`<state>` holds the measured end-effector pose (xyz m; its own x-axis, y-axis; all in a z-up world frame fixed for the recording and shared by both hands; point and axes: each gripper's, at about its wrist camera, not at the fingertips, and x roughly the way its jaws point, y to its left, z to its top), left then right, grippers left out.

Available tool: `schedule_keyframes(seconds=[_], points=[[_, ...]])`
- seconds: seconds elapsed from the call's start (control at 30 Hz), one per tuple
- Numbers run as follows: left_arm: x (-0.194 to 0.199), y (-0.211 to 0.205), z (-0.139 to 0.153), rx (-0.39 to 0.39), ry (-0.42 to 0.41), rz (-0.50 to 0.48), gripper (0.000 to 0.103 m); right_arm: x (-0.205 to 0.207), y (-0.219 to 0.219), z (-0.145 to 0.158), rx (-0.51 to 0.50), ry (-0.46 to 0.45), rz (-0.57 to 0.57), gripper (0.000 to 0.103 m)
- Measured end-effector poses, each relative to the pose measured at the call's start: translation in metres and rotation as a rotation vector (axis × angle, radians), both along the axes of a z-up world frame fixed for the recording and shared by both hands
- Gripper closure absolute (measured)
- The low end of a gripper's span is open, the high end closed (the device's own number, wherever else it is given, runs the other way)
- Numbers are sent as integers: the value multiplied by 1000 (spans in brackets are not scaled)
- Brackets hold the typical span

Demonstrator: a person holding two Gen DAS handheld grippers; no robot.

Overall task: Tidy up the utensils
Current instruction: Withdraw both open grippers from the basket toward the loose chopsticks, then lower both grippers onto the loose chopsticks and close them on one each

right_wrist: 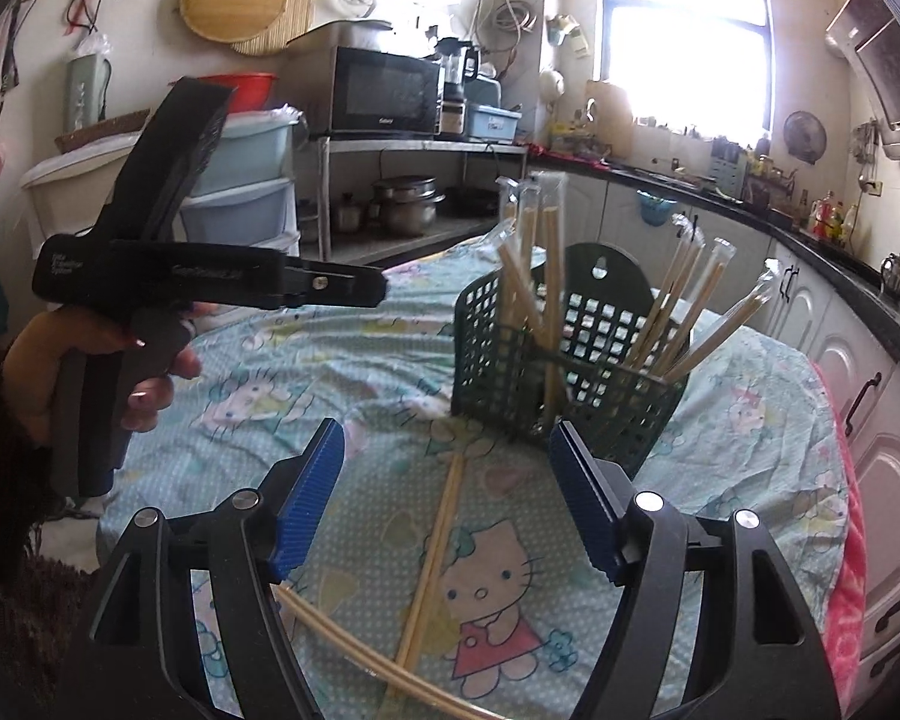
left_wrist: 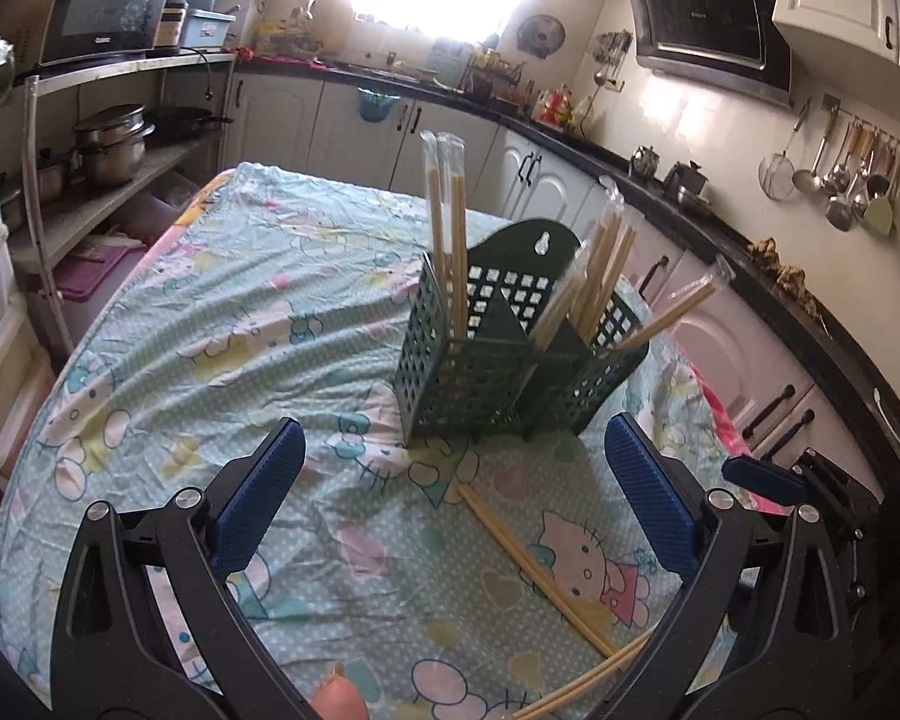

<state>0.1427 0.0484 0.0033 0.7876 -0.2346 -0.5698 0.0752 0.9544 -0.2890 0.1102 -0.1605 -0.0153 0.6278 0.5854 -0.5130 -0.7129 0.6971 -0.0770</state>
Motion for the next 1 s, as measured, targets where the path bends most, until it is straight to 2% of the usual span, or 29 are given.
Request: schedule_keyframes(seconds=[0.4, 0.8, 0.93, 1.0], points=[[15, -20, -21, -3, 85, -60, 11, -14, 17, -29, -74, 62, 81, 35], [38, -33, -59, -45, 238, -122, 11, -24, 36, -61, -201, 126, 190, 35], [46, -38, -74, -66, 296, -151, 11, -30, 42, -73, -246, 147, 236, 40], [50, -41, -81, -79, 322, -166, 16, -33, 45, -79, -271, 155, 255, 43]])
